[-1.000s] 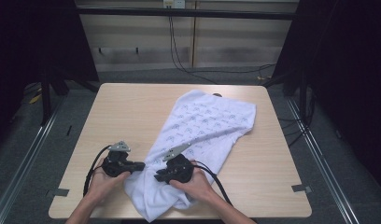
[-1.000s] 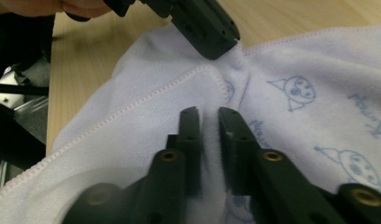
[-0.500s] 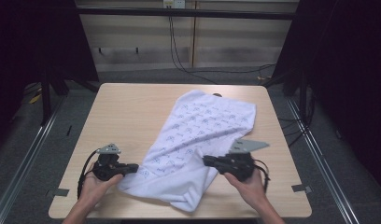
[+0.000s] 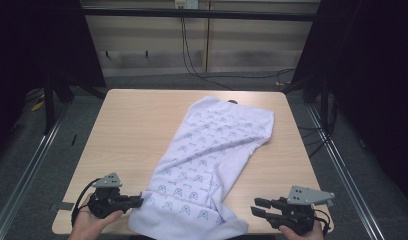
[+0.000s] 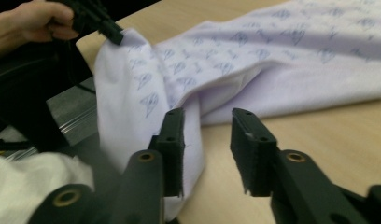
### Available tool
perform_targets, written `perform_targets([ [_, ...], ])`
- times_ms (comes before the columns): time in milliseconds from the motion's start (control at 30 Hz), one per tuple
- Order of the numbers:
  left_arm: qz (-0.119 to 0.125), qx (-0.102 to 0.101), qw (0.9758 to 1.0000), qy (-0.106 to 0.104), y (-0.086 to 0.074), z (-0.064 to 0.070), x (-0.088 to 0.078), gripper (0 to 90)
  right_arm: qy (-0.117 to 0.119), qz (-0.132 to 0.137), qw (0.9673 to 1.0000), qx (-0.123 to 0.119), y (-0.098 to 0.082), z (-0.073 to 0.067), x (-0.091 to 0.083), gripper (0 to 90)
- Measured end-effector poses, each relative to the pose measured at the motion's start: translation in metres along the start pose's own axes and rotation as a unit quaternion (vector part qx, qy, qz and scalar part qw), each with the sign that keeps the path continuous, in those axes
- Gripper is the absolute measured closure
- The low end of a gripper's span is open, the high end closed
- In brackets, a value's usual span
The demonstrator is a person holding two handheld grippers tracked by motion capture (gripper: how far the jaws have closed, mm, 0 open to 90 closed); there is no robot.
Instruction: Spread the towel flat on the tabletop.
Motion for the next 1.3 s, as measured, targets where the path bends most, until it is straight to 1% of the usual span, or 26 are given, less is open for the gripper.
perform_targets([
  [67,0.005,0.001,0.9999,0.009,0.006,-0.001,0.001,78.1,0.002,-0.002,1.0000,0.000,0.009,0.004,0.011,59.2],
  [100,0.008,0.000,0.9999,0.007,0.010,-0.001,0.002,77.2,0.001,-0.007,1.0000,0.000,0.012,0.006,0.020,57.5],
  [133,0.013,0.000,0.9999,0.005,0.014,-0.002,0.003,75.2,0.011,-0.020,0.9998,-0.002,0.014,0.007,0.032,57.4],
  [200,0.022,0.004,0.9997,0.010,0.023,-0.006,0.006,69.4,0.012,-0.050,0.9986,-0.012,0.016,0.008,0.060,55.5],
  [267,0.037,0.001,0.9992,0.013,0.033,-0.012,0.008,68.2,0.016,-0.065,0.9978,0.000,0.016,0.011,0.079,52.7],
  [333,0.042,-0.012,0.9989,0.018,0.041,-0.019,0.012,66.4,-0.010,-0.078,0.9968,0.011,0.017,0.019,0.094,50.7],
  [367,0.035,-0.007,0.9992,0.017,0.044,-0.021,0.018,65.5,-0.009,-0.075,0.9970,0.018,0.019,0.023,0.099,50.0],
  [467,0.018,0.003,0.9998,0.007,0.045,-0.020,0.032,63.7,-0.018,-0.074,0.9969,0.021,0.027,0.032,0.110,48.7],
  [500,0.023,0.012,0.9996,0.004,0.044,-0.018,0.035,63.7,-0.021,-0.075,0.9967,0.022,0.029,0.034,0.113,48.6],
  [567,0.017,0.026,0.9994,-0.016,0.040,-0.010,0.036,64.6,-0.035,-0.087,0.9952,0.028,0.028,0.039,0.122,48.2],
  [600,0.014,0.031,0.9993,-0.013,0.038,-0.007,0.036,64.7,-0.029,-0.093,0.9947,0.033,0.026,0.041,0.126,48.3],
  [700,0.005,0.028,0.9995,-0.014,0.028,-0.007,0.036,62.3,-0.028,-0.117,0.9920,0.037,0.019,0.042,0.134,63.5],
  [767,-0.009,0.022,0.9997,-0.002,0.022,-0.012,0.038,58.1,-0.031,-0.116,0.9923,0.032,0.018,0.041,0.130,82.1],
  [800,-0.017,0.019,0.9997,-0.001,0.018,-0.014,0.039,57.2,-0.034,-0.113,0.9926,0.029,0.018,0.040,0.127,86.3],
  [867,-0.029,0.017,0.9994,0.010,0.015,-0.016,0.041,63.8,-0.041,-0.099,0.9939,0.028,0.022,0.041,0.117,88.0],
  [900,-0.038,0.019,0.9990,0.014,0.013,-0.015,0.042,71.0,-0.045,-0.092,0.9943,0.030,0.023,0.041,0.112,88.2],
  [967,-0.037,0.033,0.9986,0.019,0.011,-0.009,0.041,81.7,-0.055,-0.076,0.9951,0.031,0.026,0.042,0.100,88.2],
  [1000,-0.038,0.036,0.9985,0.015,0.011,-0.005,0.040,84.7,-0.059,-0.070,0.9954,0.028,0.027,0.042,0.094,88.2],
  [1033,-0.042,0.037,0.9984,0.009,0.009,0.000,0.038,85.8,-0.074,-0.061,0.9951,0.025,0.028,0.041,0.080,88.3],
  [1067,-0.043,0.041,0.9982,0.002,0.007,0.004,0.036,85.8,-0.074,-0.061,0.9951,0.025,0.028,0.041,0.080,88.3],
  [1100,-0.041,0.042,0.9983,-0.004,0.005,0.009,0.033,86.2,-0.081,-0.055,0.9949,0.025,0.028,0.041,0.072,88.2],
  [1133,-0.040,0.039,0.9984,-0.012,0.001,0.013,0.031,86.2,-0.096,-0.043,0.9940,0.032,0.025,0.042,0.054,88.2],
  [1167,-0.038,0.041,0.9983,-0.015,-0.002,0.017,0.028,86.2,-0.096,-0.043,0.9940,0.032,0.025,0.042,0.054,88.2],
  [1200,-0.035,0.041,0.9983,-0.020,-0.005,0.021,0.025,86.2,-0.105,-0.038,0.9932,0.035,0.023,0.043,0.044,88.2],
  [1267,-0.023,0.042,0.9978,-0.046,-0.012,0.033,0.017,86.3,-0.122,-0.035,0.9912,0.039,0.016,0.046,0.026,88.2],
  [1300,-0.026,0.046,0.9972,-0.053,-0.015,0.036,0.014,86.3,-0.130,-0.033,0.9898,0.047,0.010,0.047,0.016,88.1],
])
Point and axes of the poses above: each handheld gripper's, and its own axes: x roughly forward along the jaws, y roughly out of its top, z roughly to its right, the point moved 5 cm from there along x, roughly forward along the jaws, and after that the axes turned 8 degrees about -x, right-handed, at the moved point
